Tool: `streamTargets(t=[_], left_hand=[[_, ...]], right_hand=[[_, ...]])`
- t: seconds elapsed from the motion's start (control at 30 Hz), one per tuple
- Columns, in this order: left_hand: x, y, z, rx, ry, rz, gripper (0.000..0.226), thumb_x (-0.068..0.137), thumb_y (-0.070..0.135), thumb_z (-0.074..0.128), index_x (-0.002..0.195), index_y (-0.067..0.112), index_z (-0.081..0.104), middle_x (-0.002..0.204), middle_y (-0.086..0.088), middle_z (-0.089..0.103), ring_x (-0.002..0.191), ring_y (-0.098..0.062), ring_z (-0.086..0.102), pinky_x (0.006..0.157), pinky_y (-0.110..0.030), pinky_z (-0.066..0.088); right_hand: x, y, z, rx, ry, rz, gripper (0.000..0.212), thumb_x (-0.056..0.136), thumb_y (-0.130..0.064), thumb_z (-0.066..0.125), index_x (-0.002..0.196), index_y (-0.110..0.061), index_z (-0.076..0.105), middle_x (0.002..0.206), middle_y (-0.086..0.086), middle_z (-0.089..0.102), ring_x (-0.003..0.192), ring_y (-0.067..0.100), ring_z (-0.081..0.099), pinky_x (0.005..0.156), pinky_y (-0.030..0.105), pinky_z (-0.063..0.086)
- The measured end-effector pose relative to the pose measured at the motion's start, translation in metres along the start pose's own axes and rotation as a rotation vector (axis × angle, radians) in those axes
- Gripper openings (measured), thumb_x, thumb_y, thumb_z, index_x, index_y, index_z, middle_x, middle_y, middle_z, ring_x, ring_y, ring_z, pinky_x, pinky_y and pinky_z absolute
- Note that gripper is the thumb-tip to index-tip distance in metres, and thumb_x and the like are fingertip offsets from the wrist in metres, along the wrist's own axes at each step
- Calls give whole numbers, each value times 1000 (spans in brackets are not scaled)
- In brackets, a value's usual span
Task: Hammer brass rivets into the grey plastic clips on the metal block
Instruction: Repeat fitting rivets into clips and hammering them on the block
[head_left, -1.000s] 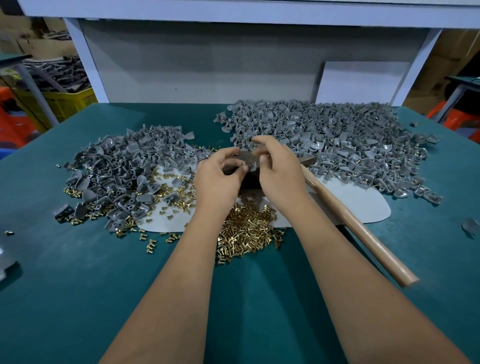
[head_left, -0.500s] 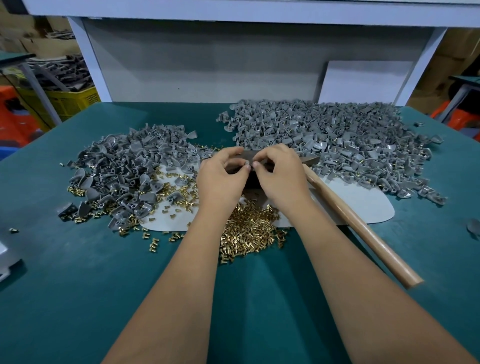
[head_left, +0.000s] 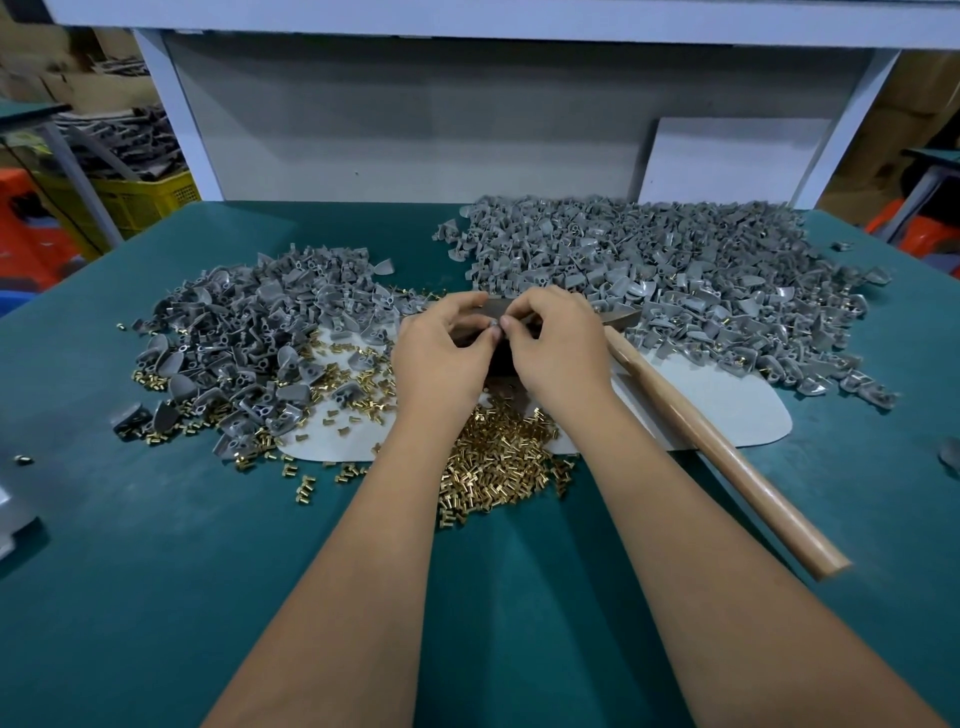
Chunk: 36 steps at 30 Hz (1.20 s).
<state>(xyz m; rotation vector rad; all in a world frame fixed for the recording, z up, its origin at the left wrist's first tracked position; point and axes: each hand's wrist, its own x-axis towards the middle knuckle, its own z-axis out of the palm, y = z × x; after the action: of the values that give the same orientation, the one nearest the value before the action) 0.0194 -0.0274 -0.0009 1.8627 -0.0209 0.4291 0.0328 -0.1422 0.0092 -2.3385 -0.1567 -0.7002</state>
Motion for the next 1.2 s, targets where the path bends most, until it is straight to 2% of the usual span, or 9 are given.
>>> streamTargets(t=[0.3, 0.5, 0.6, 0.73, 0.83, 0.93, 1.07, 1.13, 1.2], left_hand=[[0, 0, -1, 17, -8, 18, 27, 88, 18, 70, 111, 32, 68, 96, 11, 73, 108, -17, 63, 101, -45, 46], [1, -2, 0, 27, -1, 5, 26, 88, 19, 69, 108, 35, 69, 94, 13, 74, 112, -19, 61, 97, -45, 49], [0, -2, 0, 24, -8, 15, 26, 88, 16, 69, 109, 31, 70, 97, 11, 74, 112, -19, 61, 98, -45, 48], [0, -2, 0, 23, -4, 16, 26, 88, 16, 70, 112, 28, 70, 98, 12, 73, 113, -21, 60, 98, -45, 48], [0, 0, 0, -30, -1, -5, 25, 87, 12, 71, 107, 28, 71, 95, 12, 73, 105, -9, 65, 97, -39, 51], [0, 2, -1, -64, 9, -31, 24, 87, 13, 73, 106, 28, 71, 92, 15, 71, 91, 7, 64, 88, -25, 53], [1, 2, -2, -88, 10, -60, 22, 88, 16, 72, 109, 22, 71, 97, 8, 73, 94, -3, 67, 89, -29, 54], [1, 3, -2, -98, 6, -64, 18, 89, 15, 71, 105, 23, 73, 98, 7, 73, 95, -5, 67, 92, -32, 55], [0, 3, -2, -98, 7, -54, 15, 89, 13, 71, 94, 27, 73, 94, 10, 72, 94, -5, 67, 92, -31, 55]], right_hand=[[-4, -1, 3, -13, 42, -59, 14, 85, -14, 62, 74, -20, 58, 82, -9, 58, 85, 13, 50, 77, 37, 43], [-1, -4, 2, -16, 7, 54, 12, 86, -21, 62, 75, -26, 64, 81, -7, 63, 85, 18, 55, 72, 36, 48], [1, -6, 1, -26, -9, 106, 12, 86, -24, 61, 75, -28, 63, 80, -5, 63, 83, 19, 57, 70, 38, 50], [-7, -6, 0, 1, 34, 46, 9, 88, -21, 60, 80, -23, 65, 78, -9, 59, 89, 19, 53, 75, 37, 45], [-10, -5, -1, 70, 3, 53, 14, 91, -24, 56, 84, -20, 67, 84, -6, 65, 89, 16, 53, 77, 37, 44], [-9, -7, -6, 253, 1, 180, 29, 94, -28, 48, 77, -14, 67, 73, 0, 65, 71, 14, 55, 64, 35, 44], [-8, -12, -10, 418, 35, 299, 35, 95, -26, 47, 90, 3, 65, 90, 19, 67, 87, 29, 59, 80, 45, 49], [-7, -12, -10, 431, 31, 312, 36, 95, -26, 47, 91, 4, 65, 91, 21, 67, 89, 32, 60, 82, 48, 49], [-7, -12, -10, 416, 25, 304, 35, 95, -27, 47, 89, 3, 65, 90, 18, 67, 87, 28, 60, 80, 45, 49]])
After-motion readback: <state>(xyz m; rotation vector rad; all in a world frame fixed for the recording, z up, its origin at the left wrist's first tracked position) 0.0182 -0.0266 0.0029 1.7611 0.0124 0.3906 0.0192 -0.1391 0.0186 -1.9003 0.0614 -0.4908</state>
